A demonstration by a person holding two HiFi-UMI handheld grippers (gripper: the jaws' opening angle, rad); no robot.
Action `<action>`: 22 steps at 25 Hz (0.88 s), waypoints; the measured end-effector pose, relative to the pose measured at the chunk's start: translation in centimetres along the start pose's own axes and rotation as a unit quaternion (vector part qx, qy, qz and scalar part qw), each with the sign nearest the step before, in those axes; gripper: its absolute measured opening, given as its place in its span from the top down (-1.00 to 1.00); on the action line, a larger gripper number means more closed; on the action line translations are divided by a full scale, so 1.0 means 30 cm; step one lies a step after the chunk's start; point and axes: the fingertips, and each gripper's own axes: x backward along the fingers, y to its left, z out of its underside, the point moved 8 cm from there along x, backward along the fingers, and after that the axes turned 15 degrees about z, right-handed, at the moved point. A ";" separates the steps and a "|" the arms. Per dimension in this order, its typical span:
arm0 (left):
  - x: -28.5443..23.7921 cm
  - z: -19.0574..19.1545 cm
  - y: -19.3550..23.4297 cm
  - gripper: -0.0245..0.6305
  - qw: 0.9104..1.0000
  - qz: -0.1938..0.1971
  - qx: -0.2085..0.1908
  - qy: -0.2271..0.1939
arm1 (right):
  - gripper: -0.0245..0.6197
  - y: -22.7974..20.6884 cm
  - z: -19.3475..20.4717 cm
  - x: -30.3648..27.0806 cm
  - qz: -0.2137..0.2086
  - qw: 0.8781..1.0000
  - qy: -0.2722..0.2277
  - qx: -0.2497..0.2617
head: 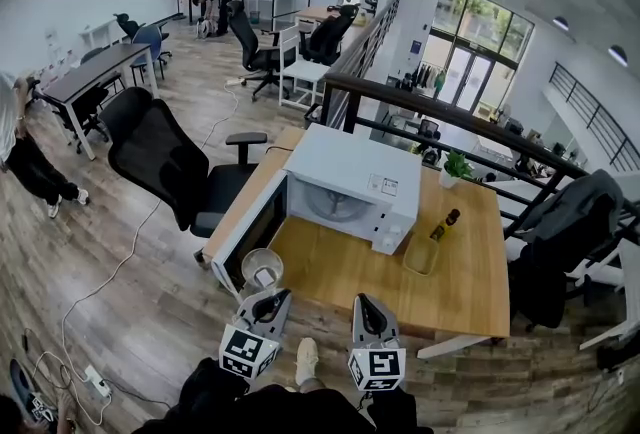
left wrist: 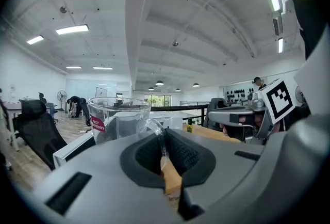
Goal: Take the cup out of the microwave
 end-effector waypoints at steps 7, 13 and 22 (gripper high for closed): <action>-0.003 -0.014 -0.004 0.85 1.000 0.003 -0.007 -0.002 | 0.88 -0.003 -0.004 0.003 -0.001 1.000 -0.002 -0.002; -0.015 -0.017 -0.001 0.85 1.000 0.005 -0.009 -0.001 | 0.88 -0.009 0.000 -0.008 -0.002 1.000 0.001 0.000; -0.019 -0.026 -0.006 0.85 1.000 0.003 -0.007 -0.001 | 0.88 -0.017 -0.005 -0.007 -0.004 1.000 0.004 0.000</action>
